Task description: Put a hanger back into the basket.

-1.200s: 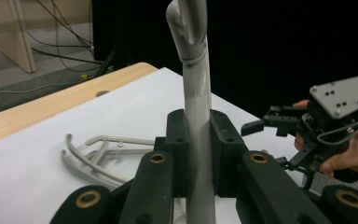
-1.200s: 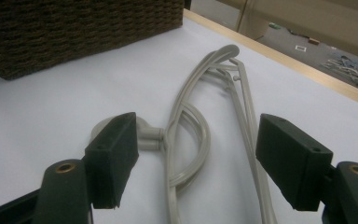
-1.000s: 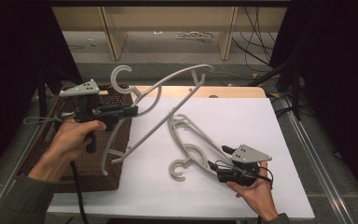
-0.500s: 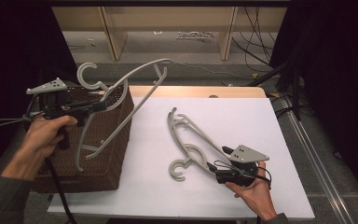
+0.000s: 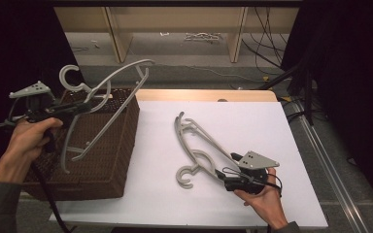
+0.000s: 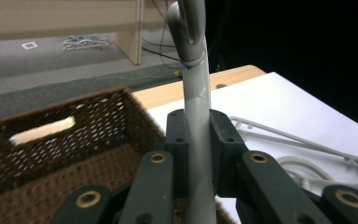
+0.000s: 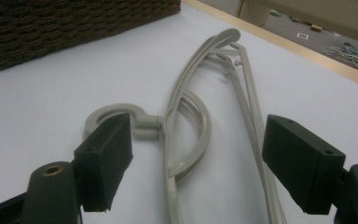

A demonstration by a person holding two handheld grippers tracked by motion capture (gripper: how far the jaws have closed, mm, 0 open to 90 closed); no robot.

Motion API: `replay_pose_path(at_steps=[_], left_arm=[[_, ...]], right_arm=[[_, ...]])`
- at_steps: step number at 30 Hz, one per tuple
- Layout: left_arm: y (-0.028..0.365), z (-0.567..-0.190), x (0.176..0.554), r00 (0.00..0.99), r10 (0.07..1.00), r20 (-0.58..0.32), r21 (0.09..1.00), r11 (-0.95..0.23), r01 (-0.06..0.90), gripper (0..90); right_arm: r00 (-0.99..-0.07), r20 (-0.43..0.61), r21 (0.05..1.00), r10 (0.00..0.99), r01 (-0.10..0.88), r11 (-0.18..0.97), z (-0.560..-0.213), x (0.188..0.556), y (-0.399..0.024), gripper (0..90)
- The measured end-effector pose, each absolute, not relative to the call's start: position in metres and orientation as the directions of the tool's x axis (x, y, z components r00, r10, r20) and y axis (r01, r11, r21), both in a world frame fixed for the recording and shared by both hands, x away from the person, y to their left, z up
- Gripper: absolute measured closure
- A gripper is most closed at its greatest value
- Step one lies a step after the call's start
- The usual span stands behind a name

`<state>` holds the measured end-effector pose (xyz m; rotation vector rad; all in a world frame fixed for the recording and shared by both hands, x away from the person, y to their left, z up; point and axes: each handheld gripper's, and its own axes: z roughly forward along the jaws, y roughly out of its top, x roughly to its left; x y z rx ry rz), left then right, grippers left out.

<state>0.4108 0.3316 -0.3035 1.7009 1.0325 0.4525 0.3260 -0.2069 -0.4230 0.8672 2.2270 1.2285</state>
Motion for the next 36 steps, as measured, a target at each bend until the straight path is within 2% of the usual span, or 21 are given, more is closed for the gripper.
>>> replay_pose_path(at_steps=[9, 27, 36], left_arm=[[0.359, -0.319, 0.41, 0.52, 0.842, -0.145, 0.908, -0.095, 0.407, 79.6], [0.386, -0.346, 0.399, 0.517, 0.852, -0.079, 0.895, -0.167, 0.413, 79.6], [0.394, -0.359, 0.4, 0.489, 0.869, -0.073, 0.872, -0.182, 0.454, 79.6]], right_arm=[[-0.7, -0.093, 0.857, 0.708, 0.305, 0.415, -0.423, 0.326, -0.207, 25.4], [-0.702, -0.085, 0.861, 0.707, 0.306, 0.407, -0.425, 0.327, -0.206, 24.8], [-0.705, -0.084, 0.854, 0.704, 0.313, 0.415, -0.425, 0.327, -0.207, 24.7]])
